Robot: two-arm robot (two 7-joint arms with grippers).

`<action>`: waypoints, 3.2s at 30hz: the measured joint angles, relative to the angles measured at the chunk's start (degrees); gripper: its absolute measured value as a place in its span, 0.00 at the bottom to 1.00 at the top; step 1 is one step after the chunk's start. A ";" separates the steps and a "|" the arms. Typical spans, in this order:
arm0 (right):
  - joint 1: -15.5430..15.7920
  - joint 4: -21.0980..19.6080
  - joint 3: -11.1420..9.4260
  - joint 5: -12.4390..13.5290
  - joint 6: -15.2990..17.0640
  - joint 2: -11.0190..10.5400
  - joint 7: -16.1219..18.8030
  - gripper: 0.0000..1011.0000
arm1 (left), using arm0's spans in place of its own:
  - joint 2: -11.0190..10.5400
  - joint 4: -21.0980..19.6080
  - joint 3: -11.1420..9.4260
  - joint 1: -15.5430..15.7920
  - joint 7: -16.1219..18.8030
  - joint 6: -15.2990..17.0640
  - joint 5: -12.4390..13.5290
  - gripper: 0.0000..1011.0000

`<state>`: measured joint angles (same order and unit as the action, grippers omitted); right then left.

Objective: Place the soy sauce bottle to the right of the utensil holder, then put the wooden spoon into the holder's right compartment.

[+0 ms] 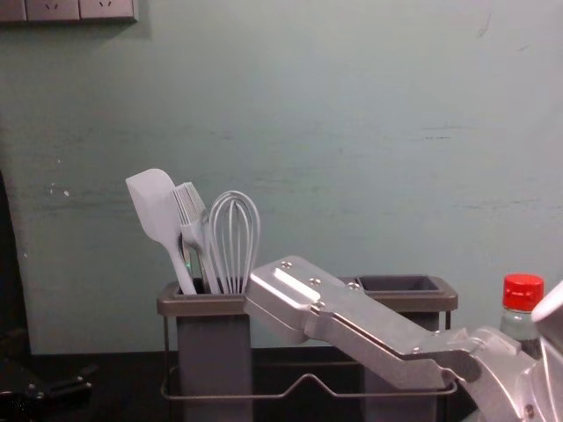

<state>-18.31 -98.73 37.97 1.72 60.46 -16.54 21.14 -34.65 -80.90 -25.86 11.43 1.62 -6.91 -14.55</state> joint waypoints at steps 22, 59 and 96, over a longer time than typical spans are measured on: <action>4.29 -7.18 -5.47 -0.42 -6.16 -1.42 0.64 0.83 | 0.00 0.00 0.00 0.00 0.00 0.00 0.00 0.99; 4.29 -13.62 -18.53 0.96 -28.71 -1.24 1.90 0.83 | 0.00 0.00 0.00 0.00 0.00 0.00 0.00 0.99; -11.55 6.86 -16.34 6.68 -48.50 -1.61 4.14 0.83 | 0.00 0.00 0.00 0.00 0.00 0.00 0.00 0.99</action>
<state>-29.86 -91.87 21.63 8.40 11.95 -18.16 25.27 -34.64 -80.90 -25.86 11.43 1.62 -6.91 -14.55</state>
